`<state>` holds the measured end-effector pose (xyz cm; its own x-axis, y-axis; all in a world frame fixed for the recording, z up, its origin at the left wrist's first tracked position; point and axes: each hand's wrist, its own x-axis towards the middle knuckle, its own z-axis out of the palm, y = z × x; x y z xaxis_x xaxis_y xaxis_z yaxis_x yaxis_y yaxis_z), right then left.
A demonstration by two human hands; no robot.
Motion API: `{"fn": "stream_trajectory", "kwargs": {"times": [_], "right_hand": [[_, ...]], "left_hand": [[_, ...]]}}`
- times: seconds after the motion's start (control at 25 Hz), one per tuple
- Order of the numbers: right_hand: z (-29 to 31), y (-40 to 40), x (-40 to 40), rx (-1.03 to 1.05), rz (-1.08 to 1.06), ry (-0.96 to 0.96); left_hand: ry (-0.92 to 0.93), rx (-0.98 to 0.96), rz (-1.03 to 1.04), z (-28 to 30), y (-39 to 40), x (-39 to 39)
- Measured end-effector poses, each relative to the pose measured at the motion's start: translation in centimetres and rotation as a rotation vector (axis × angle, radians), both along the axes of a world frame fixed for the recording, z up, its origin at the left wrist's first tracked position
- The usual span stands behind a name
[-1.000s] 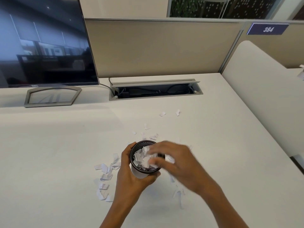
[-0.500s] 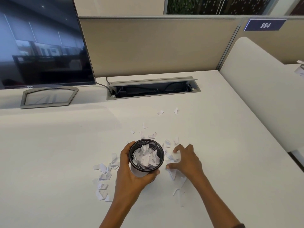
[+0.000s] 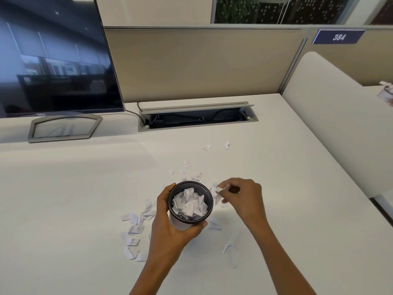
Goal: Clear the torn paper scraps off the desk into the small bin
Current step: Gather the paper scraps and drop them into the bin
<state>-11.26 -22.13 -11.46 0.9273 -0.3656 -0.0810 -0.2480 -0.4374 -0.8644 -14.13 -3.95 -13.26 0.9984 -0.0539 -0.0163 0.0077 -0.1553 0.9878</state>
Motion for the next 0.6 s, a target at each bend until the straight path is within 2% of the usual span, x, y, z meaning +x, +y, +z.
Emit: {"fn": "stream_trajectory", "kwargs": {"times": [0.08, 0.16, 0.32, 0.4, 0.52, 0.6], "right_hand": [[3.1, 0.8, -0.4, 0.039, 0.026, -0.15], [5.6, 1.7, -1.0, 0.036, 0.142, -0.208], [7.7, 3.1, -1.2, -0.04, 0.43, -0.077], [7.9, 3.3, -1.3, -0.101, 0.456, -0.126], [7.4, 3.3, -2.3, -0.313, 0.428, -0.381], [6.4, 3.6, -3.4, -0.545, 0.5, -0.437]], "left_hand": [[0.002, -0.003, -0.011, 0.0, -0.2, -0.1], [0.001, -0.007, -0.02, 0.1, -0.3, -0.1], [-0.012, -0.022, -0.035, 0.0, -0.4, -0.1], [-0.016, -0.037, -0.04, 0.0, -0.4, -0.3], [-0.023, -0.065, -0.046, 0.2, -0.3, -0.5], [-0.017, -0.082, -0.051, 0.4, -0.2, -0.4]]}}
